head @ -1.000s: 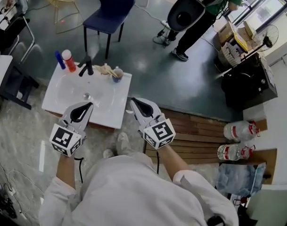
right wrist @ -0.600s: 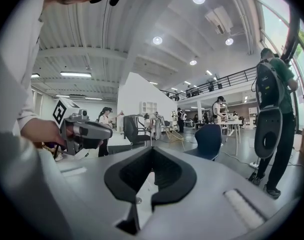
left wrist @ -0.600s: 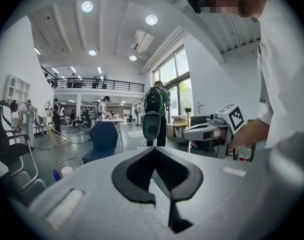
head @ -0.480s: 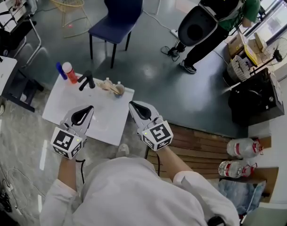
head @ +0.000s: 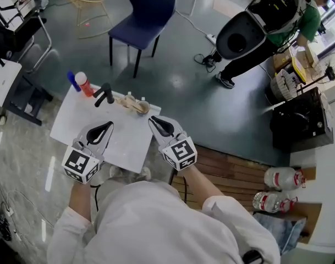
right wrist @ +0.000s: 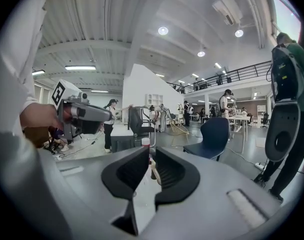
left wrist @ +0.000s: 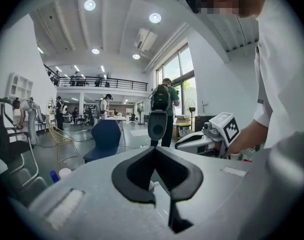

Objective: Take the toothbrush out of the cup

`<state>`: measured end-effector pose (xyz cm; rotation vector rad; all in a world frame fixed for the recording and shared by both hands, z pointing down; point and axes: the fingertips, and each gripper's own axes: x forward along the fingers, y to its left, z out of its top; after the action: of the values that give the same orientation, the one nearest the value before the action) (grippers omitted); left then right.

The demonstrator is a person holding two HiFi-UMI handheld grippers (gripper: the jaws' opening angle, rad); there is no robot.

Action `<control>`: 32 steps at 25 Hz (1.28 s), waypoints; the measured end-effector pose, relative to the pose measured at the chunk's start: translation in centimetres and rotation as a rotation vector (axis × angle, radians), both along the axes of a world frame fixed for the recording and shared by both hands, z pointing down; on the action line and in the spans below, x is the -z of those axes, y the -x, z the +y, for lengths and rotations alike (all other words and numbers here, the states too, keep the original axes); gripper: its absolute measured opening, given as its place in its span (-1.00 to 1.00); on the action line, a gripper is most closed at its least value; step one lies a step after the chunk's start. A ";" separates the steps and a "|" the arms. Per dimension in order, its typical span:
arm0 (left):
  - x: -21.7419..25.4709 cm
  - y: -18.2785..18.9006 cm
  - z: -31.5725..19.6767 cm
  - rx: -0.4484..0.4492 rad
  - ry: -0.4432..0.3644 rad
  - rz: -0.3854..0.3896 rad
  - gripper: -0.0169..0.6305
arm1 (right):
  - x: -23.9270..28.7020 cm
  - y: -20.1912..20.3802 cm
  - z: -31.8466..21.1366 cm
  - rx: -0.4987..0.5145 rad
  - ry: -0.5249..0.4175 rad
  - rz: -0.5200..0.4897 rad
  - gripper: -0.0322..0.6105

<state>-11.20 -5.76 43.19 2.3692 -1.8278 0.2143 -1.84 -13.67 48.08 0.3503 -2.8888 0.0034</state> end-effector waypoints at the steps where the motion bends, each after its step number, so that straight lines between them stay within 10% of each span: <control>1: -0.1 0.2 -0.1 -0.005 0.002 0.001 -0.93 | -0.6 0.5 -0.2 0.000 -0.001 0.017 -0.70; 32: 1.2 5.3 3.1 0.066 0.015 -0.025 -0.93 | -11.9 8.3 -4.0 0.076 -0.038 0.277 -0.14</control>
<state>-16.48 -2.61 42.00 2.3017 -1.9054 0.2505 -10.16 -17.72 60.03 0.2274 -2.6285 -0.1040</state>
